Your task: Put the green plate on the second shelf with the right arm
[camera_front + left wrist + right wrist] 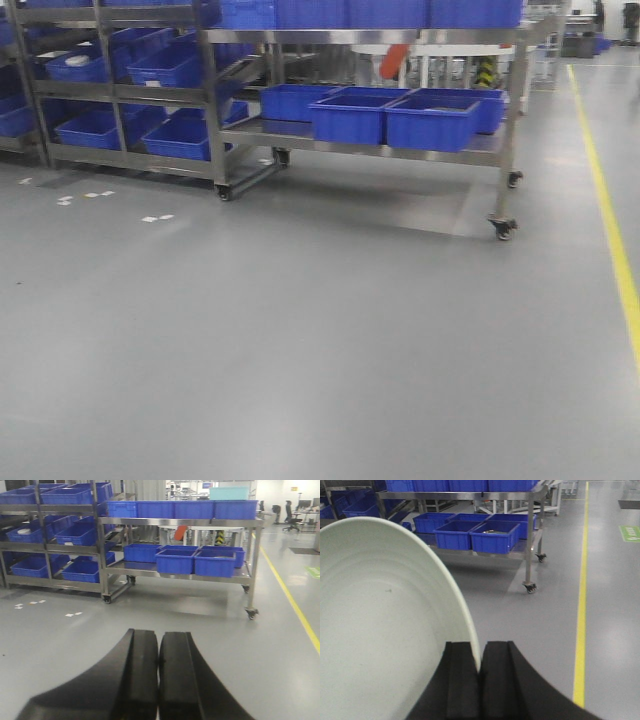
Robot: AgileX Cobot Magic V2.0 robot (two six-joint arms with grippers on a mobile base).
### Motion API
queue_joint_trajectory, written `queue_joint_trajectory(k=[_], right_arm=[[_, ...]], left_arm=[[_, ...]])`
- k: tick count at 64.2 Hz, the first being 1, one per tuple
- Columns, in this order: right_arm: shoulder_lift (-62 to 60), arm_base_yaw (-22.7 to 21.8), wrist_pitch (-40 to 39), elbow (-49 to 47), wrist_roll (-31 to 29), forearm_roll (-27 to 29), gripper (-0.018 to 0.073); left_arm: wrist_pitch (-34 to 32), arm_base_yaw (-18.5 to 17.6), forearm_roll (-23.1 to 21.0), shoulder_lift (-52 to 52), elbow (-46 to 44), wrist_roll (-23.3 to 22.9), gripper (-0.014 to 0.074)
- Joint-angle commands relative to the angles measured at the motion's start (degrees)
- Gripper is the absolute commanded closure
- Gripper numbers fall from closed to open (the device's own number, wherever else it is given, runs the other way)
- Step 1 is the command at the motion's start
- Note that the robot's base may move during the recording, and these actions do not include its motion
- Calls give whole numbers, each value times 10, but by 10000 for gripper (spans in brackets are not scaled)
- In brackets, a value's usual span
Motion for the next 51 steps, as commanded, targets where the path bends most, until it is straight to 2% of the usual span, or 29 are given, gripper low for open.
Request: queue_joint_trajectory(k=[1,51], right_arm=[[10,-4,-65,-15,4,-18,503],[10,-4,-63,-15,4,-18,503]], left_arm=[[-50,-2,-2,-10,23,-1,466],[-50,-2,-2,-10,23,-1,466]])
